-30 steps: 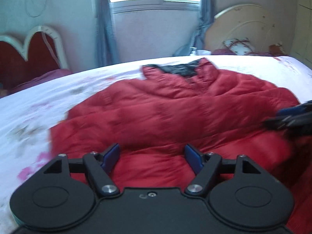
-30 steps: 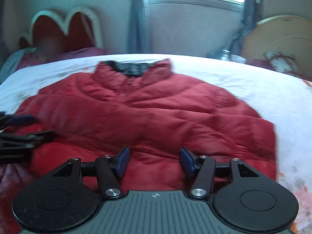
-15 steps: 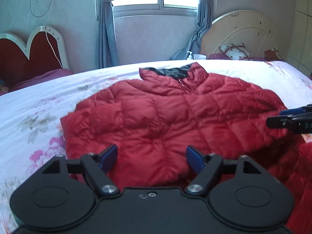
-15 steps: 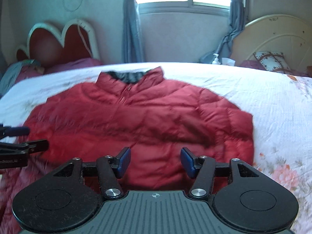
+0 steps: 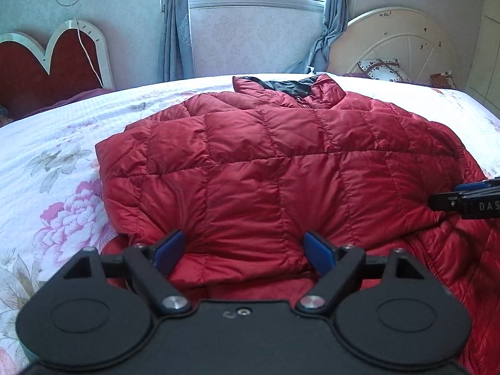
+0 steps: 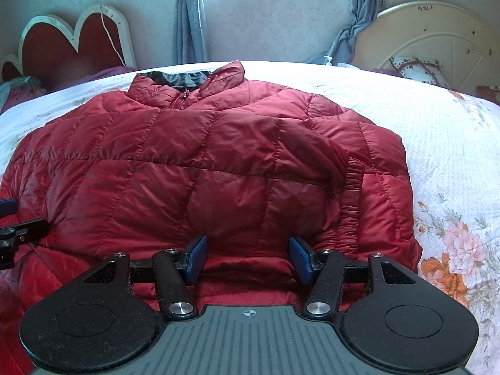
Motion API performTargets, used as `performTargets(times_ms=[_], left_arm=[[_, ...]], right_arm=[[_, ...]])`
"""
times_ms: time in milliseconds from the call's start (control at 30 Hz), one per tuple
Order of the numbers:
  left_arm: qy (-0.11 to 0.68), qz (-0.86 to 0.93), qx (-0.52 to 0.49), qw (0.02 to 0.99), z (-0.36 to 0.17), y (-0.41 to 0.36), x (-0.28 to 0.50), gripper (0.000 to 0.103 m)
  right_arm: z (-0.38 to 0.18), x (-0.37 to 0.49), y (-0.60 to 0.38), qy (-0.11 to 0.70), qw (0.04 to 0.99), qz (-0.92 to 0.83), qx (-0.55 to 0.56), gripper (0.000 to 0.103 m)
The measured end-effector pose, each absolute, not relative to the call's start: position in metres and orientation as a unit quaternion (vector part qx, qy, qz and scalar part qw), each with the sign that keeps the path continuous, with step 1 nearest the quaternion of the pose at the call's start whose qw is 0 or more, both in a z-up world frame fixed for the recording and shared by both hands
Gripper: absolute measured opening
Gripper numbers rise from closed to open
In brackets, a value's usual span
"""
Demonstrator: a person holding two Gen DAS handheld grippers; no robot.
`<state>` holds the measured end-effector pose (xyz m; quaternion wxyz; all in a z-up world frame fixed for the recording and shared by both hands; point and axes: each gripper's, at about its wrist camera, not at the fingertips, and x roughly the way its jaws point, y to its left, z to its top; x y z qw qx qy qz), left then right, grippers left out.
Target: Fold large clothes
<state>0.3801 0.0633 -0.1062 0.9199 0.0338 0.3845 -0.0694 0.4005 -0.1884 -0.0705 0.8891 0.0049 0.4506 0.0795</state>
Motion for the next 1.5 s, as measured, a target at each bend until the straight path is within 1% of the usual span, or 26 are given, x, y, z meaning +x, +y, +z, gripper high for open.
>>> performTargets(times_ms=[300, 367, 433, 467, 500, 567, 600, 667, 767, 833, 867, 900, 933, 1100, 1167, 1233, 1300, 1400, 1500], left_arm=[[0.384, -0.071, 0.033, 0.92, -0.109, 0.064, 0.378, 0.087], [0.388, -0.07, 0.036, 0.918, -0.109, 0.064, 0.379, 0.09], [0.395, -0.066, 0.043, 0.915, -0.105, 0.064, 0.379, 0.097], [0.396, -0.06, 0.048, 0.915, -0.102, 0.065, 0.376, 0.099], [0.394, -0.054, 0.054, 0.916, -0.099, 0.066, 0.37, 0.101], [0.39, -0.043, 0.063, 0.917, -0.095, 0.071, 0.354, 0.102], [0.391, -0.04, 0.066, 0.917, -0.093, 0.075, 0.344, 0.102], [0.393, -0.035, 0.062, 0.917, -0.09, 0.084, 0.321, 0.1], [0.392, -0.029, 0.048, 0.918, -0.084, 0.098, 0.278, 0.092], [0.394, -0.024, 0.044, 0.918, -0.081, 0.107, 0.247, 0.079], [0.394, -0.019, 0.042, 0.918, -0.08, 0.109, 0.235, 0.077], [0.395, -0.015, 0.036, 0.918, -0.079, 0.113, 0.221, 0.076], [0.397, -0.012, 0.03, 0.917, -0.078, 0.116, 0.208, 0.076], [0.41, -0.003, -0.009, 0.912, -0.079, 0.127, 0.157, 0.076], [0.416, -0.011, -0.033, 0.909, -0.08, 0.131, 0.14, 0.074], [0.422, -0.023, -0.062, 0.904, -0.082, 0.136, 0.125, 0.068], [0.427, -0.039, -0.089, 0.899, -0.084, 0.142, 0.112, 0.064], [0.425, -0.064, -0.132, 0.893, -0.087, 0.149, 0.093, 0.062], [0.418, -0.096, -0.206, 0.879, -0.092, 0.159, 0.083, 0.061]], right_arm=[[-0.069, 0.407, -0.183, 0.466, 0.882, 0.071, -0.011, 0.056], [-0.068, 0.409, -0.181, 0.471, 0.879, 0.071, -0.017, 0.056], [-0.062, 0.408, -0.183, 0.468, 0.881, 0.068, -0.012, 0.057], [-0.057, 0.404, -0.185, 0.457, 0.887, 0.061, -0.009, 0.057], [-0.051, 0.397, -0.19, 0.445, 0.894, 0.053, -0.005, 0.065], [-0.042, 0.381, -0.201, 0.428, 0.902, 0.052, 0.013, 0.087], [-0.039, 0.371, -0.208, 0.425, 0.903, 0.061, 0.023, 0.087], [-0.036, 0.351, -0.222, 0.43, 0.9, 0.069, 0.025, 0.087], [-0.034, 0.314, -0.252, 0.437, 0.895, 0.073, 0.042, 0.086], [-0.033, 0.286, -0.277, 0.441, 0.892, 0.072, 0.07, 0.086], [-0.033, 0.272, -0.289, 0.445, 0.889, 0.067, 0.084, 0.078], [-0.034, 0.26, -0.301, 0.451, 0.885, 0.064, 0.099, 0.069], [-0.034, 0.246, -0.312, 0.457, 0.88, 0.062, 0.115, 0.067], [-0.036, 0.193, -0.352, 0.465, 0.864, 0.07, 0.179, 0.067], [-0.039, 0.177, -0.362, 0.47, 0.856, 0.078, 0.2, 0.067], [-0.043, 0.164, -0.368, 0.475, 0.849, 0.088, 0.215, 0.067], [-0.046, 0.145, -0.378, 0.483, 0.837, 0.11, 0.235, 0.067], [-0.047, 0.126, -0.388, 0.48, 0.826, 0.137, 0.26, 0.067], [-0.048, 0.117, -0.399, 0.476, 0.812, 0.159, 0.298, 0.067]])
